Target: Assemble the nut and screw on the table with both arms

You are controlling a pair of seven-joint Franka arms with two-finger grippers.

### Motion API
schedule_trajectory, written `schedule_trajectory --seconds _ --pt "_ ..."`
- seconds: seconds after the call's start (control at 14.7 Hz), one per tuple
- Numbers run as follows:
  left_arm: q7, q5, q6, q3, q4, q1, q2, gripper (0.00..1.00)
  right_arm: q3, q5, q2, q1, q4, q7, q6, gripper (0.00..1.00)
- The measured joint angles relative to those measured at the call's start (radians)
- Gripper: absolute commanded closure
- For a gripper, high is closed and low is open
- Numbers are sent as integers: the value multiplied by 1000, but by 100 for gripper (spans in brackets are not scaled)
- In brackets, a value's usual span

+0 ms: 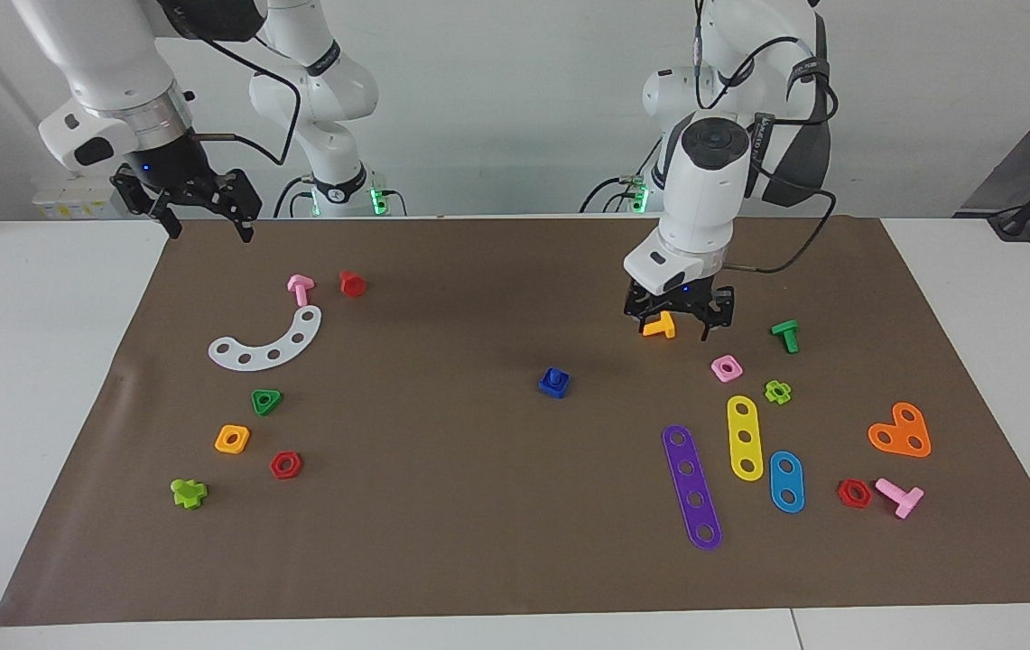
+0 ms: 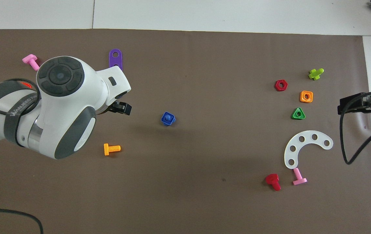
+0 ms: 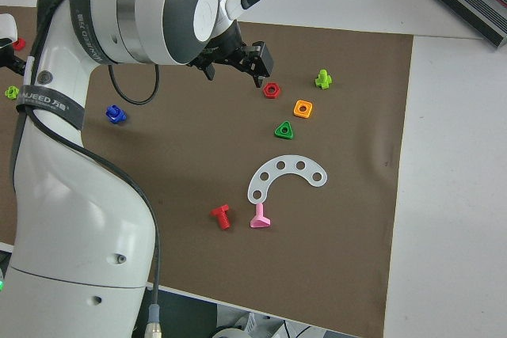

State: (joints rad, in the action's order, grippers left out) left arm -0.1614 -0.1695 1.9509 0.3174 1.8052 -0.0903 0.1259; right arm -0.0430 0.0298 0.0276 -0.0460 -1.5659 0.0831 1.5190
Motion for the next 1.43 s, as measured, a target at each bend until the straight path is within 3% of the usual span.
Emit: schedule_trajectory --seconds 0.48,0.68,1.09,1.43 --pt "191 131 -93 -218 5 -9 -139 0 0 0 0 0 0 0 0 0" --pt "217 147 -136 -265 -9 9 -188 0 0 0 0 0 0 0 0 0" --pt "219 159 -278 -284 -151 33 -192 0 0 0 0 0 0 0 0 0" --pt "219 161 -339 -303 -184 58 -191 0 0 0 0 0 0 0 0 0"
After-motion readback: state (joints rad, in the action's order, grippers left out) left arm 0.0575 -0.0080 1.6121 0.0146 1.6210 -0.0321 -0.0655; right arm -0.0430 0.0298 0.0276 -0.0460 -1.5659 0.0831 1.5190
